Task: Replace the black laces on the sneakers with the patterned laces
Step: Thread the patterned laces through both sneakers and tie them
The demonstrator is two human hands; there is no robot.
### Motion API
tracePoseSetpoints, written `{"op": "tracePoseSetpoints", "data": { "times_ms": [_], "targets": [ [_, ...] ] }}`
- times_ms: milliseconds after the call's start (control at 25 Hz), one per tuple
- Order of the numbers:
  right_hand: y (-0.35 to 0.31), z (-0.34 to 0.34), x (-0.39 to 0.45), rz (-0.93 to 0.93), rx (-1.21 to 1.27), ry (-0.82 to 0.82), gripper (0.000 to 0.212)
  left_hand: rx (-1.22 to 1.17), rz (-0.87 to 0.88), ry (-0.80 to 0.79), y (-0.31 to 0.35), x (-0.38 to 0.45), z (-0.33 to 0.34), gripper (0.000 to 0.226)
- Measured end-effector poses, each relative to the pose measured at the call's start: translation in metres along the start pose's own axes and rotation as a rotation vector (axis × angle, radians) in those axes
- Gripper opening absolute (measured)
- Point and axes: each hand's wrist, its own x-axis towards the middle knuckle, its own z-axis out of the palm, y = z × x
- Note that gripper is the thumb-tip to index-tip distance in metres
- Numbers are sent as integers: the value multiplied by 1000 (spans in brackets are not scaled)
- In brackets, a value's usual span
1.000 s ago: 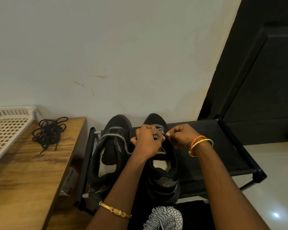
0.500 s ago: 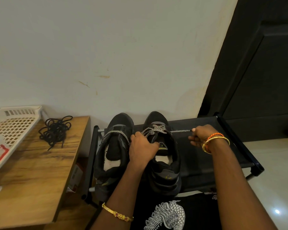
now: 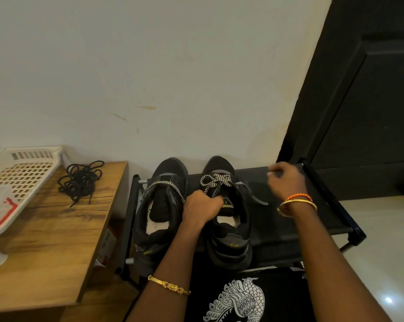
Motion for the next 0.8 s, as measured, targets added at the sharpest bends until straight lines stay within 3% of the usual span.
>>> {"op": "tracePoseSetpoints", "data": {
  "times_ms": [80,160,320,600,720,800],
  "targets": [
    [-18,18,-13,-155,46,-315,19,-3,-7,-1,0,1,0,24],
    [-25,31,-20,-208,9,-390,15,-13,-16,-8,-1,-1,0,25],
    [-18,26,-20,-159,-32,-221,15,-24,-21,6,-2,-3,0,24],
    [26,-17,-13,225,-19,-37,16,-35,-45,32,1,-10,2,42],
    [18,-12,-15,198,-135,-15,7,-82,-2,80,3,-14,0,51],
    [4,-3,-16,68,-168,-68,19,-236,144,180,5,-16,-4,49]
  ]
}}
